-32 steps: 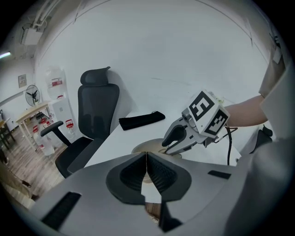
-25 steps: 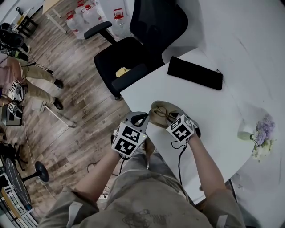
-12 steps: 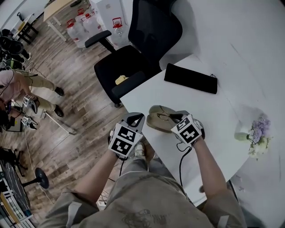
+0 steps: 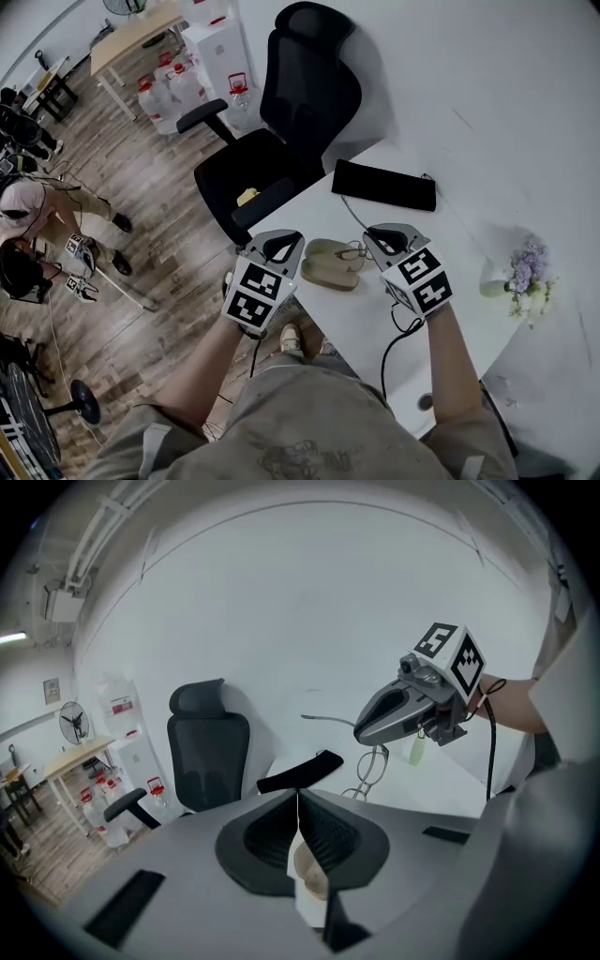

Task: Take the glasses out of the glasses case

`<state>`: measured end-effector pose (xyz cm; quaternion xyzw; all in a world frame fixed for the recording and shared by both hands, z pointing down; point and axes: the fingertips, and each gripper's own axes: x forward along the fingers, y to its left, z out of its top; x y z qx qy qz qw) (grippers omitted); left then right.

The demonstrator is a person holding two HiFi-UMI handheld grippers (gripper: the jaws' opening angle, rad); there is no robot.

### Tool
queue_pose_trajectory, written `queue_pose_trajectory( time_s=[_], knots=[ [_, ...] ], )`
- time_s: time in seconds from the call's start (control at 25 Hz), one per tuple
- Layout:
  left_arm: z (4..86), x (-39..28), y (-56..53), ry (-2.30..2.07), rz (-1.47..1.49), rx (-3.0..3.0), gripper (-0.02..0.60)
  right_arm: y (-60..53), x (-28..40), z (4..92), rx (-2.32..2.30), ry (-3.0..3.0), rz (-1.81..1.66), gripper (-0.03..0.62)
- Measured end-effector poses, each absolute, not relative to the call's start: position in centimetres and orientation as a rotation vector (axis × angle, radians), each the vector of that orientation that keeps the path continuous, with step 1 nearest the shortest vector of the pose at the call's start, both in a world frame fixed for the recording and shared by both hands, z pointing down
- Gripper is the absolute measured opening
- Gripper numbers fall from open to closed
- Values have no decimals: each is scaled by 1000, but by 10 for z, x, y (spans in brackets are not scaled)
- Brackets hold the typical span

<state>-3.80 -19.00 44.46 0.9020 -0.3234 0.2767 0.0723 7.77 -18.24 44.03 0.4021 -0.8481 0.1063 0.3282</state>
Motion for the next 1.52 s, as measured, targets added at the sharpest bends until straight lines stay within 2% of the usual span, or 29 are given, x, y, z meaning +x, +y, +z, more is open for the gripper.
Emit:
queue_pose_trajectory(
  time_s=[0.44, 0.72, 0.96, 1.52],
  knots=[
    [305, -27, -198, -1079, 528, 2995, 20, -164, 101, 254, 1452, -2439, -50, 46],
    [243, -26, -189, -1079, 321, 3103, 20, -131, 121, 188, 1661, -2473, -188, 46],
    [251, -13, -181, -1018, 344, 3110, 20, -107, 137, 192, 1727, -2432, -177, 46],
    [328, 0, -162, -894, 529, 2990, 20, -82, 163, 290, 1740, -2272, 119, 46]
  ],
)
